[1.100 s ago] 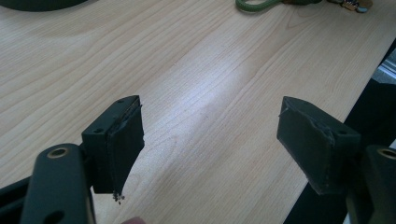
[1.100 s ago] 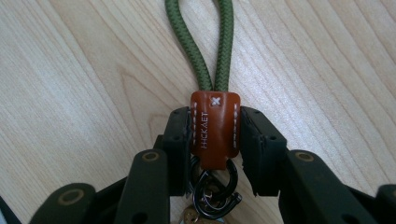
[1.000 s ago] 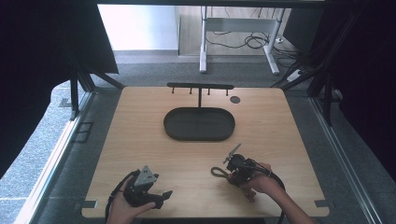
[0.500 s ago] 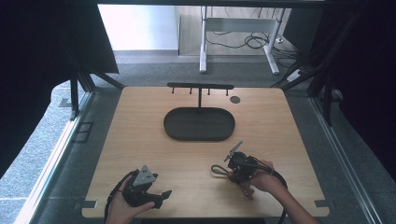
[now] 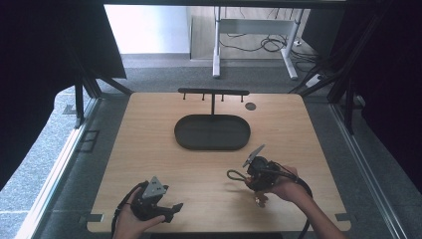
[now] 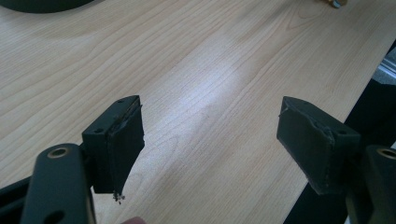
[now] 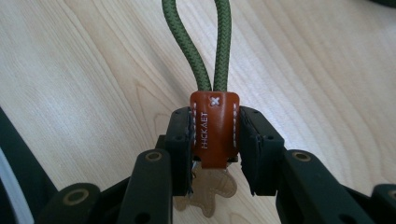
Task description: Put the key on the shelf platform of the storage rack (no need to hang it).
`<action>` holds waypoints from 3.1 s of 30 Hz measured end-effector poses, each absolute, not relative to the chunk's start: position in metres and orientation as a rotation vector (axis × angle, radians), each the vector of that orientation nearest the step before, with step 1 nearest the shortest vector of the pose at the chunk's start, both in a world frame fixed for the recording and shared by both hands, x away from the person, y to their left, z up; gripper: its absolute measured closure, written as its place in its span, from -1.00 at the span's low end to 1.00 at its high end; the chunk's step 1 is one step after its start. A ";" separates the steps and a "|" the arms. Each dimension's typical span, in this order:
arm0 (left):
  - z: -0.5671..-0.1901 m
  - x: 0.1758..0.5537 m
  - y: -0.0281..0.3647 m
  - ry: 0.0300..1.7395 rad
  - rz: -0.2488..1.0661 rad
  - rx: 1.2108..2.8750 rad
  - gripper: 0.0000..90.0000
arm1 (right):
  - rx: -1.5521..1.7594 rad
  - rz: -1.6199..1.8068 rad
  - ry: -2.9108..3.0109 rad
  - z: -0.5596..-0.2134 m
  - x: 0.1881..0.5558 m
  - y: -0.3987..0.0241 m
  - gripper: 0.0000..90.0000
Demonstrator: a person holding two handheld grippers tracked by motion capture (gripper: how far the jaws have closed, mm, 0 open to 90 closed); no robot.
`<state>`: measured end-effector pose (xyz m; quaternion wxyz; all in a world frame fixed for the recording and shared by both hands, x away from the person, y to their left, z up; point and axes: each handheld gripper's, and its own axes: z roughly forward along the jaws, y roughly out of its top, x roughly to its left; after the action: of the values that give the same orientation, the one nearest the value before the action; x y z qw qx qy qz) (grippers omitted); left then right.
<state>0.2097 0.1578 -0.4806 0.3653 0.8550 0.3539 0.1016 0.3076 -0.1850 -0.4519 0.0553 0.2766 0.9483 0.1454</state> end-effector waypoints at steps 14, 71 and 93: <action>-0.480 0.210 0.158 0.909 0.262 2.198 -0.48 | 0.828 0.488 2.822 -0.420 0.311 -0.190 0.48; -0.482 0.211 0.157 0.907 0.244 2.217 -0.48 | 0.866 0.504 2.771 -0.373 0.366 -0.177 0.48; -0.481 0.211 0.158 0.909 0.246 2.212 -0.48 | 0.890 0.509 2.775 -0.371 0.392 -0.159 0.48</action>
<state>0.2108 0.1584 -0.4815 0.3603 0.8584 0.3525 0.0955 0.3922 -0.1592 -0.3710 0.0916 0.2995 0.9341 0.1714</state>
